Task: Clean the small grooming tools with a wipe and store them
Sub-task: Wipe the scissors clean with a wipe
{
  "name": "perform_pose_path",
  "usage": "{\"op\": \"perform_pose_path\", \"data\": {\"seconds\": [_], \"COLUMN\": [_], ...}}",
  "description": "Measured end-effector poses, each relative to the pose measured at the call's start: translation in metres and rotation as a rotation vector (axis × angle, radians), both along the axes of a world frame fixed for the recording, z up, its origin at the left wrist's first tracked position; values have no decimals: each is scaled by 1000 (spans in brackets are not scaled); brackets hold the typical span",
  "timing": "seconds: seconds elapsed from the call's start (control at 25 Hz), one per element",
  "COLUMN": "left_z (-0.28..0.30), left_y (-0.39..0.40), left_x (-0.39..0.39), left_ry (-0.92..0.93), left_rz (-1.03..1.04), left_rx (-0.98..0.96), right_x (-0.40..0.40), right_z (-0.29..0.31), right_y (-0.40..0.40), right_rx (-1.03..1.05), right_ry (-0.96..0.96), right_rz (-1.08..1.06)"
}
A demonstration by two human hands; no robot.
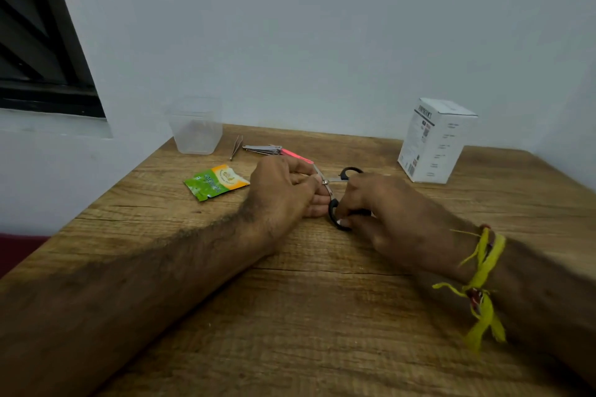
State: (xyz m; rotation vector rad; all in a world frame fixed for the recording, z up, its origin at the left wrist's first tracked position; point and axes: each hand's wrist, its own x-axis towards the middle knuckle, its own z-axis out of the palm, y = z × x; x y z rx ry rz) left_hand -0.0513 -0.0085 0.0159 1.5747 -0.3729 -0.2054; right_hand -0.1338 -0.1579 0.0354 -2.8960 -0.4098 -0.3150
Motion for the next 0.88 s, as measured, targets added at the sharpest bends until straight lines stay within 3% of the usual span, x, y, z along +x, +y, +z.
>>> {"op": "perform_pose_path", "data": {"seconds": [0.12, 0.32, 0.48, 0.6, 0.88], "left_z": [-1, -3, -1, -5, -6], "left_y": [0, 4, 3, 2, 3], "left_x": [1, 4, 4, 6, 13], "left_ry": [24, 92, 115, 136, 113], "left_rz": [-55, -114, -78, -47, -13], "left_rx": [-3, -28, -84, -114, -102], "right_x": [-4, -6, -5, -2, 4], "right_z": [4, -3, -6, -7, -7], "right_y": [-2, -5, 1, 6, 5], "right_rx": [-355, -552, -391, -258, 388], "right_ry": [-132, -358, -303, -144, 62], "right_rz": [49, 168, 34, -56, -231]}}
